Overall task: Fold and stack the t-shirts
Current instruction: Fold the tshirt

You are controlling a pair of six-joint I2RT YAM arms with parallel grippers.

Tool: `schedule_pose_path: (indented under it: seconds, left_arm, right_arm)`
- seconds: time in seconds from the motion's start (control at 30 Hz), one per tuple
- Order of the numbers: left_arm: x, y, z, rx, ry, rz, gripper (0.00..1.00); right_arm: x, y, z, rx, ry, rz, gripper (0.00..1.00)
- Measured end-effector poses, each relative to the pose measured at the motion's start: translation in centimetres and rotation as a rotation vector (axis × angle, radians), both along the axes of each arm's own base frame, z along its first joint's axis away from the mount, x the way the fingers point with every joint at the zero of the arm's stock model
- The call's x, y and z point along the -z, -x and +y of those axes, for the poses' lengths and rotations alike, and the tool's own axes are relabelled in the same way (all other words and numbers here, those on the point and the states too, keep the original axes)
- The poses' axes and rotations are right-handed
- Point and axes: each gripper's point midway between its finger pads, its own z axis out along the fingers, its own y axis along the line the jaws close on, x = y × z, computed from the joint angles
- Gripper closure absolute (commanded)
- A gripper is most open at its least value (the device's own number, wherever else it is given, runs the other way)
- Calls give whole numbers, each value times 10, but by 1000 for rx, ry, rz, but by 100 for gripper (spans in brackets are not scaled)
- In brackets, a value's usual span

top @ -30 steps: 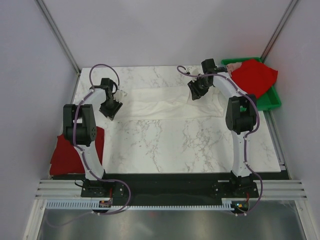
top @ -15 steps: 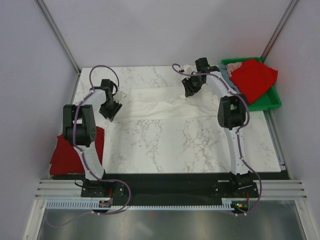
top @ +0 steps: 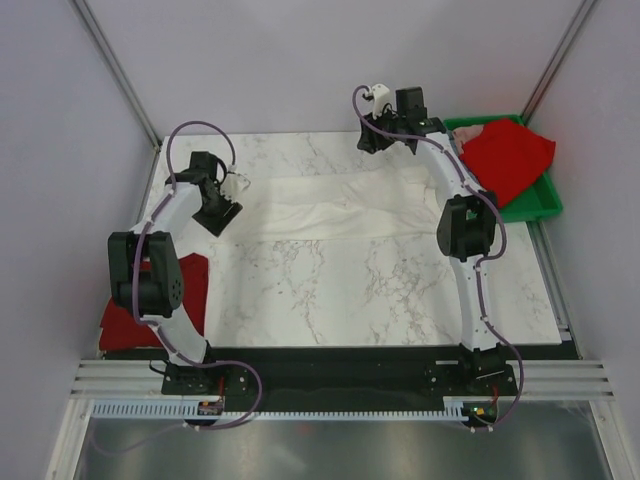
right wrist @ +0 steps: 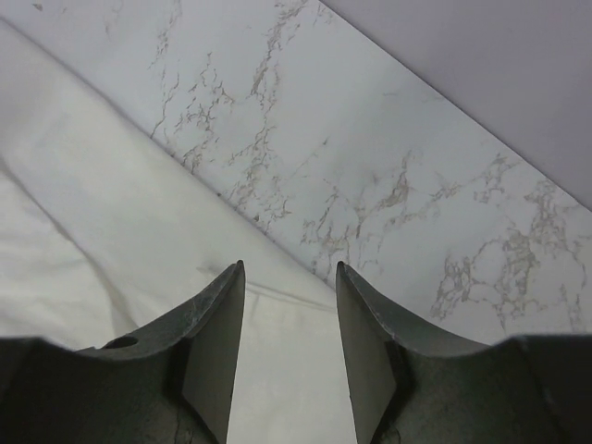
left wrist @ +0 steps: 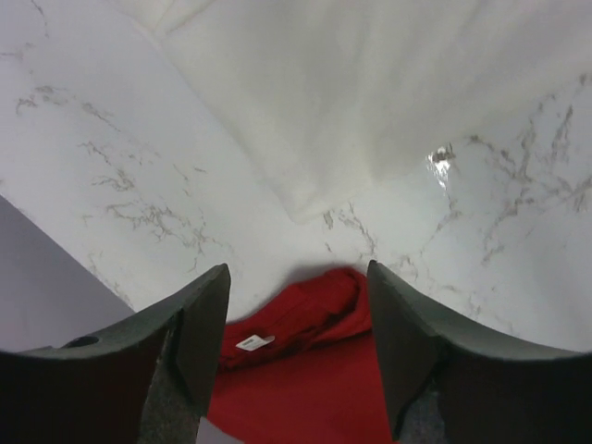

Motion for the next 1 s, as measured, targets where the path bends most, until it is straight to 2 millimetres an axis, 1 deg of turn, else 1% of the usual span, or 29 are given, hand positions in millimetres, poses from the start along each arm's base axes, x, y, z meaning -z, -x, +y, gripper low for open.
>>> schedule_pose_path:
  seconds: [0.07,0.13,0.23,0.3,0.4,0.5,0.67,0.8,0.9,1.0]
  left_arm:
    - [-6,7,0,73,-13,-7,33]
    - [-7,13,0,150,-28,1,35]
    - [5,21,2,245,-55,48,40]
    - [15,22,3,284,-63,83,44]
    - [30,21,3,309,-64,123,45]
    - [40,17,3,316,-62,144,45]
    - [45,7,2,319,-61,136,46]
    - [52,2,0,323,-50,134,53]
    - [59,3,-1,326,-45,152,59]
    - [61,4,-2,332,-46,158,70]
  right_arm:
    - [-11,4,-10,18,-8,-1,48]
    - [-20,7,-22,34,-13,2,47]
    - [-27,17,-36,46,-16,19,47]
    - [-29,23,-41,49,-18,32,47]
    - [-31,32,-40,39,-20,50,47]
    - [-31,39,-36,25,-18,60,47]
    - [-25,50,-35,9,-3,86,47]
    - [-21,60,-37,1,13,107,48]
    - [-20,63,-39,-3,26,110,48]
    - [-17,65,-43,0,50,107,48]
